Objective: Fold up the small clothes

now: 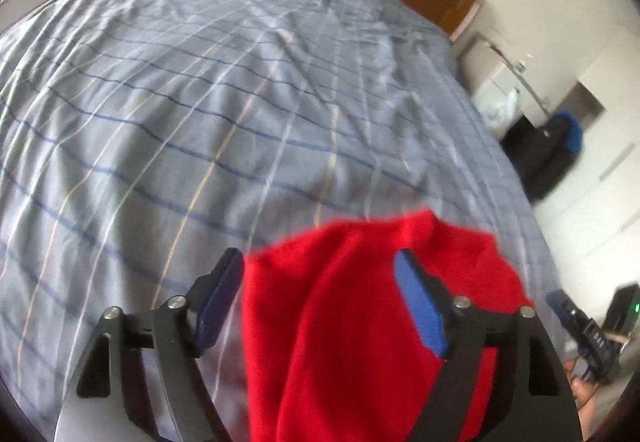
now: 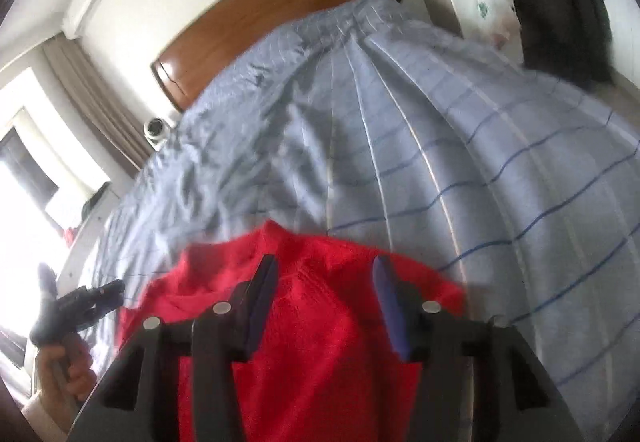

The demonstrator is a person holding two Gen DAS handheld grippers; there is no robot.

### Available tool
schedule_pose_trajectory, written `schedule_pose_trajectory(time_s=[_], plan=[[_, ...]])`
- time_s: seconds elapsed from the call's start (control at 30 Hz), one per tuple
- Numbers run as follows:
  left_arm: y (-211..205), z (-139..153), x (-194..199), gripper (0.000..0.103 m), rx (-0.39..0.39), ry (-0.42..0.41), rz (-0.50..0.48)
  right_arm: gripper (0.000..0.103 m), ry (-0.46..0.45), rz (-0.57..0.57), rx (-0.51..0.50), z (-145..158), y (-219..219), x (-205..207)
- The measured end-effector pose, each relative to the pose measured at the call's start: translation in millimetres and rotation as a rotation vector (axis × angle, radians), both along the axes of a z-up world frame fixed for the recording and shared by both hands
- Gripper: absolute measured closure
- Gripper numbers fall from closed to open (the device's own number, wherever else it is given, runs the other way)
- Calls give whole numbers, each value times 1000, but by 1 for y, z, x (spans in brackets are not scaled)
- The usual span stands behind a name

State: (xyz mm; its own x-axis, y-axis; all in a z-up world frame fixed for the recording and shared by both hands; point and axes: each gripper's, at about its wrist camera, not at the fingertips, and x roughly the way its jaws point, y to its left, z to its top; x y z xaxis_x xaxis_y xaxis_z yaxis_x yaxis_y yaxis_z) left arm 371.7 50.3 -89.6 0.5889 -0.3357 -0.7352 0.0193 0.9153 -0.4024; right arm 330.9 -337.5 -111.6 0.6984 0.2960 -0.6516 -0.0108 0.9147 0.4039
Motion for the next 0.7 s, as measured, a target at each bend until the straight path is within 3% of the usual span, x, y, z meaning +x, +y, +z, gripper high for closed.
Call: schedule_pose_trajectory(time_s=[0.07, 0.13, 0.23, 0.33, 0.47, 0.57, 0.7], plan=[[-10, -5, -19, 13, 57, 3, -61, 52, 23, 129, 9, 3, 17, -15], [-23, -15, -42, 15, 179, 26, -112, 50, 94, 221, -5, -10, 33, -28], [-20, -14, -88, 17, 271, 19, -119, 49, 227, 171, -231, -41, 36, -50], [-15, 3, -134, 14, 329, -42, -105, 50, 143, 74, -218, -19, 24, -91], [-17, 18, -176, 11, 399, -104, -81, 40, 40, 114, -222, 9, 43, -150], [-13, 20, -188, 12, 412, -108, -61, 40, 54, 155, -254, 3, 64, -182], [-7, 23, -202, 12, 406, -102, -44, 40, 103, 155, -224, -12, 77, -208]])
